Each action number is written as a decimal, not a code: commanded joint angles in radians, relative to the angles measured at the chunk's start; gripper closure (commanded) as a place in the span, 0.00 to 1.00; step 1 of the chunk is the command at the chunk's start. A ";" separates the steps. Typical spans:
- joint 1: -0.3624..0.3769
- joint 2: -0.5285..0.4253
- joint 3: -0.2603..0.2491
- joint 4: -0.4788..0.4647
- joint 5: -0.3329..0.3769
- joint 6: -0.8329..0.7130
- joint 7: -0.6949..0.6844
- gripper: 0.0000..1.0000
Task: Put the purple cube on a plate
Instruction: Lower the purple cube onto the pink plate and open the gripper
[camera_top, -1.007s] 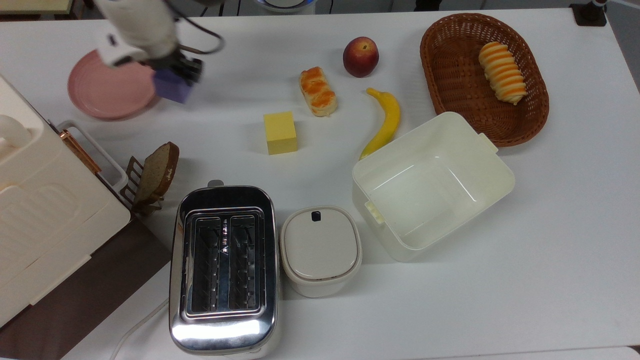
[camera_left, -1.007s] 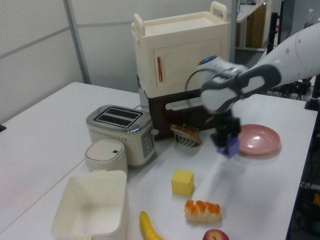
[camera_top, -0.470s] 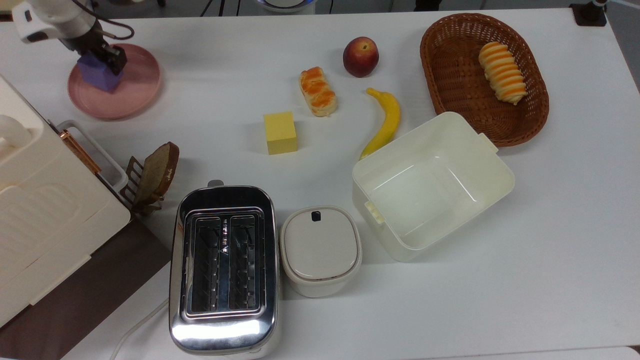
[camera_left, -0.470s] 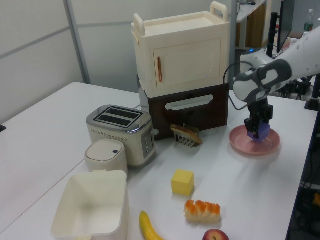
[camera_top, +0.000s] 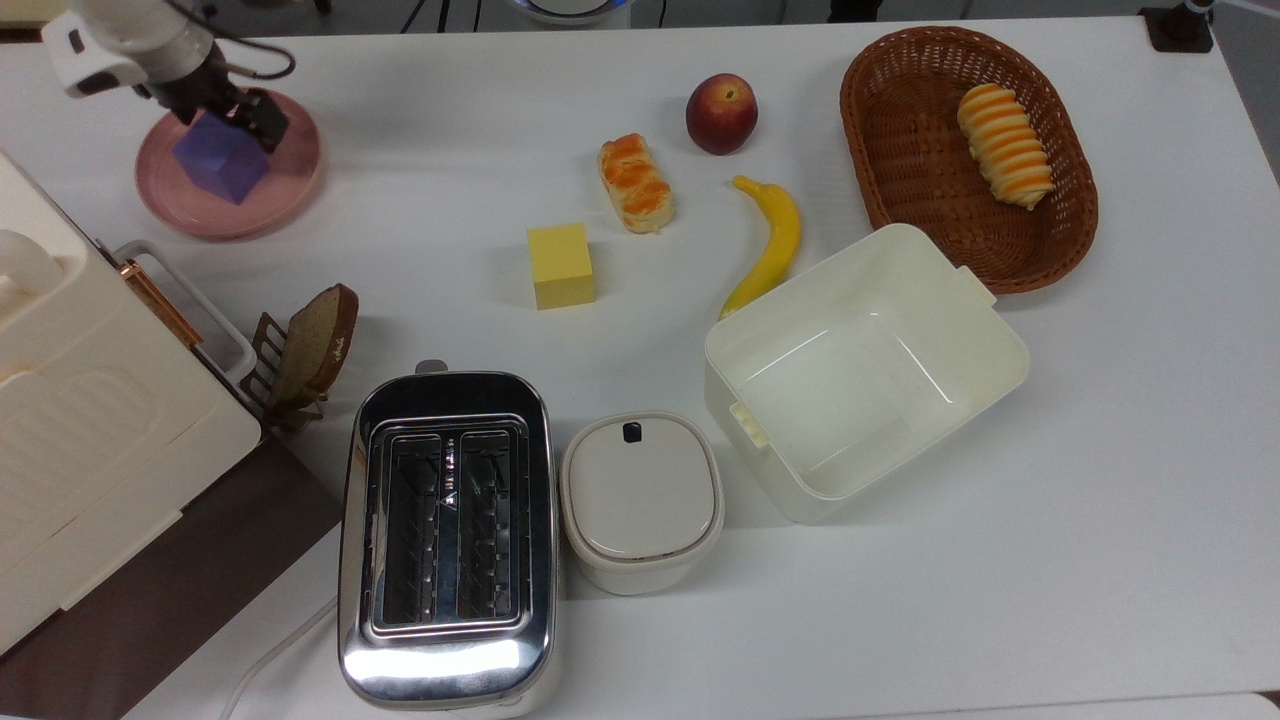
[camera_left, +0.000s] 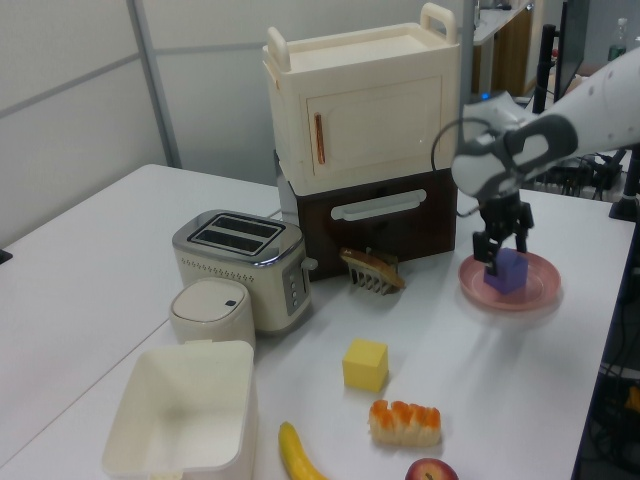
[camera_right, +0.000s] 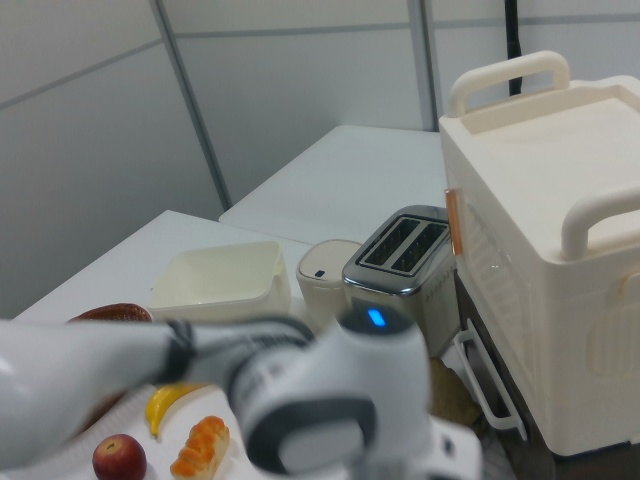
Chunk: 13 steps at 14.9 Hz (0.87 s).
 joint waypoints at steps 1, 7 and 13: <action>0.079 -0.221 0.135 -0.016 -0.014 -0.187 0.147 0.00; 0.088 -0.247 0.440 0.114 -0.028 -0.304 0.327 0.00; 0.139 -0.243 0.456 0.185 -0.022 -0.326 0.476 0.00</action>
